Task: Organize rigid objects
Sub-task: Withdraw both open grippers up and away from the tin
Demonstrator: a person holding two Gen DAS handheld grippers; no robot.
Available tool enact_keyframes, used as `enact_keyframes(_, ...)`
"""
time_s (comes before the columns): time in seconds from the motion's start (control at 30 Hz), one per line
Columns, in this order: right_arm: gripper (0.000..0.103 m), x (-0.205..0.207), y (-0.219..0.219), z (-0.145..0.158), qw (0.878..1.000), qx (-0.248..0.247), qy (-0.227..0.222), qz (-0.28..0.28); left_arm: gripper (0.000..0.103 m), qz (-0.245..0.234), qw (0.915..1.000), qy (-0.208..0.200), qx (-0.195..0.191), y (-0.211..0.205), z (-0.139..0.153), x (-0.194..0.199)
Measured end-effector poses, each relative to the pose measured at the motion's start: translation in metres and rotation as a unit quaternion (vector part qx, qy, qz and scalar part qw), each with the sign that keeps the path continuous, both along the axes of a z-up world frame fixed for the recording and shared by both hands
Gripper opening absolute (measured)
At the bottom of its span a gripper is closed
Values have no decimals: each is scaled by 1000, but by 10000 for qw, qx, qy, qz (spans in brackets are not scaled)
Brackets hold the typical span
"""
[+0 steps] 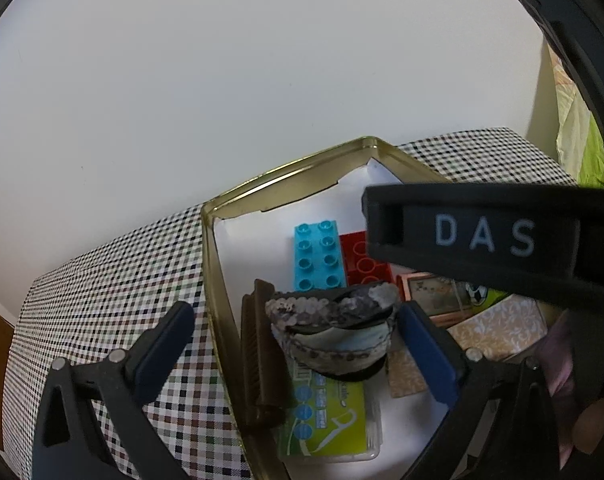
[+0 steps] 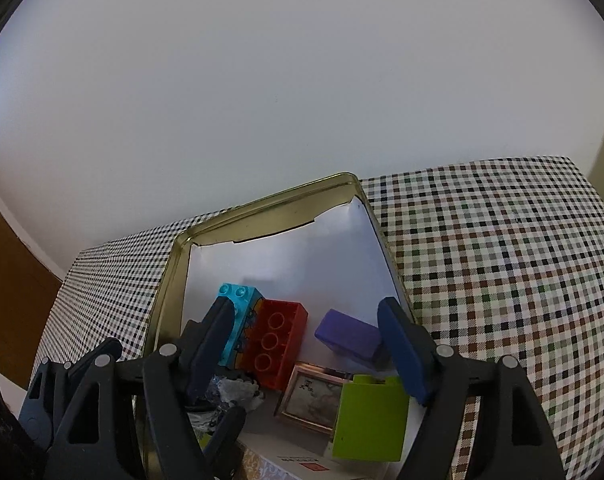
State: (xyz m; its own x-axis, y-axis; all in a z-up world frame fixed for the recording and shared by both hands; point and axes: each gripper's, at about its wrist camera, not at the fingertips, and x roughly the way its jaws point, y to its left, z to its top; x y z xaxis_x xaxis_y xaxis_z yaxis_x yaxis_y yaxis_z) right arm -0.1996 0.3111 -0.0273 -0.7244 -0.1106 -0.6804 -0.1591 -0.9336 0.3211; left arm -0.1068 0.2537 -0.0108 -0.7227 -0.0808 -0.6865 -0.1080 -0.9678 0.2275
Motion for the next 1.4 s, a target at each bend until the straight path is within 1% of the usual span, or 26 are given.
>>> enact_keyframes(0.23,76,4,4,0,10000,-34,83,-25,103,-12,10000,-11,12,-1,0,-1)
enact_keyframes(0.37,76,19,12,7,9985,-159,493,-186,103,-21,9999,-105,133,0,0,0)
enact_keyframes(0.4,76,27,16,9,9968,-233,709,-270,103,-35,9997,-135,182,-1,1,0)
enact_keyframes(0.5,76,46,23,14,9914,-372,1157,-492,103,-103,9990,-247,368,-5,1,0)
enact_keyframes(0.57,79,60,27,15,9873,-457,1386,-633,102,-130,9983,-300,482,-8,2,0)
enact_keyframes(0.67,81,74,29,14,9827,-484,1598,-800,102,-94,9981,-183,586,-10,5,12)
enact_keyframes(0.73,81,83,28,12,9795,-448,1748,-891,102,-84,9983,-85,579,-13,7,8)
enact_keyframes(0.87,82,85,32,4,9804,-528,1613,-1003,102,-86,9983,9,579,-16,8,8)
enact_keyframes(0.97,82,90,29,-1,9812,-498,1543,-1048,102,-63,9977,191,643,-22,8,11)
enact_keyframes(1.07,82,101,26,2,9789,-278,1673,-1136,102,7,9955,608,730,-27,13,24)
enact_keyframes(1.17,82,110,20,6,9744,7,1831,-1303,102,67,9926,982,709,-29,17,36)
enact_keyframes(1.27,82,122,12,12,9673,340,2017,-1501,102,93,9895,1285,662,-33,20,46)
enact_keyframes(1.4,83,135,1,16,9579,849,2168,-1678,102,108,9847,1576,737,-43,21,59)
